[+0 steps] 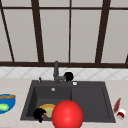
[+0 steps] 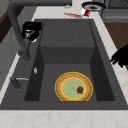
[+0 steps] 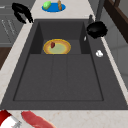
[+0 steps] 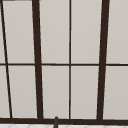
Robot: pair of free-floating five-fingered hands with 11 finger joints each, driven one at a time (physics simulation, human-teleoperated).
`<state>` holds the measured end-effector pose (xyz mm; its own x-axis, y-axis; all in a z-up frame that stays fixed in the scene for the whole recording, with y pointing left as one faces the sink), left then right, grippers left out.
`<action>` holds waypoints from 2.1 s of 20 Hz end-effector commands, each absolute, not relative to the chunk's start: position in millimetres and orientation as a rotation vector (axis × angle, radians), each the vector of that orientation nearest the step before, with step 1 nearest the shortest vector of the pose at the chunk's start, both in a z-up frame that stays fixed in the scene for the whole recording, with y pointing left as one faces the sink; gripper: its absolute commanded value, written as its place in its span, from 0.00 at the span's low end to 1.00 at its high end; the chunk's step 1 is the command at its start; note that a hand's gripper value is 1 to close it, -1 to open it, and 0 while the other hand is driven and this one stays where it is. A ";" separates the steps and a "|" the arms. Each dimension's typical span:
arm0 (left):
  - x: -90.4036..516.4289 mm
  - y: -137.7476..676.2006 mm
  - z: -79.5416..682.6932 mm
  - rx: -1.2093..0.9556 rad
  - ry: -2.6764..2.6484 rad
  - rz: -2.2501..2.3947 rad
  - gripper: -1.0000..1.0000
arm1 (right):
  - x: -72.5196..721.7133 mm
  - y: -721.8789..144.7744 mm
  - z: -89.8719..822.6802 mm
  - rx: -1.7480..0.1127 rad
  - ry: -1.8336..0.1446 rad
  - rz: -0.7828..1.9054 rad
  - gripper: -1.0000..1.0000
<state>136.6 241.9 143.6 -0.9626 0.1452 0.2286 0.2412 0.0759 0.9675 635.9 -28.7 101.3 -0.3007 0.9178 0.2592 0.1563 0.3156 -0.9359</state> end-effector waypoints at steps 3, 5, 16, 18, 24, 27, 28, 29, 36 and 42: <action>136.6 241.9 143.6 -0.405 -2.250 -2.048 0.50 | 623.8 -33.0 82.5 -0.990 -1.728 1.004 1.00; 136.6 241.9 143.6 -0.405 -2.250 -2.048 0.50 | 621.7 -32.3 78.9 -1.010 -1.750 0.971 1.00; 136.6 241.9 143.6 -0.405 -2.250 -2.048 0.50 | 612.8 -28.1 58.7 -1.095 -1.843 0.779 1.00; 136.6 241.9 143.6 -0.405 -2.250 -2.048 0.50 | 612.1 -26.8 55.4 -1.112 -1.856 0.748 1.00; 136.6 241.9 143.6 -0.405 -2.250 -2.048 0.50 | 611.3 -21.2 46.4 -1.119 -1.847 0.690 1.00; 136.6 241.9 143.6 -0.405 -2.250 -2.048 0.50 | 609.7 -24.2 44.9 -1.140 -1.874 0.660 1.00; 136.6 241.9 143.6 -0.405 -2.250 -2.048 0.50 | 609.7 -24.9 43.9 -1.146 -1.878 0.651 1.00; 136.6 241.9 143.6 -0.405 -2.250 -2.048 0.50 | 609.8 -24.0 43.5 -1.160 -1.885 0.662 1.00; 136.6 241.9 143.6 -0.405 -2.250 -2.048 0.50 | 616.5 -27.2 70.8 -1.122 -1.864 0.783 0.00; 136.6 241.9 143.6 -0.405 -2.250 -2.048 0.50 | 621.2 -37.6 88.0 -1.005 -1.761 0.928 0.00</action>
<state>136.6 241.9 143.6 -0.9626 0.1452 0.2286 0.2412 0.0759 0.9675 624.6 -27.1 73.5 -0.3049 0.9087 0.2853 0.2847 0.3728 -0.8831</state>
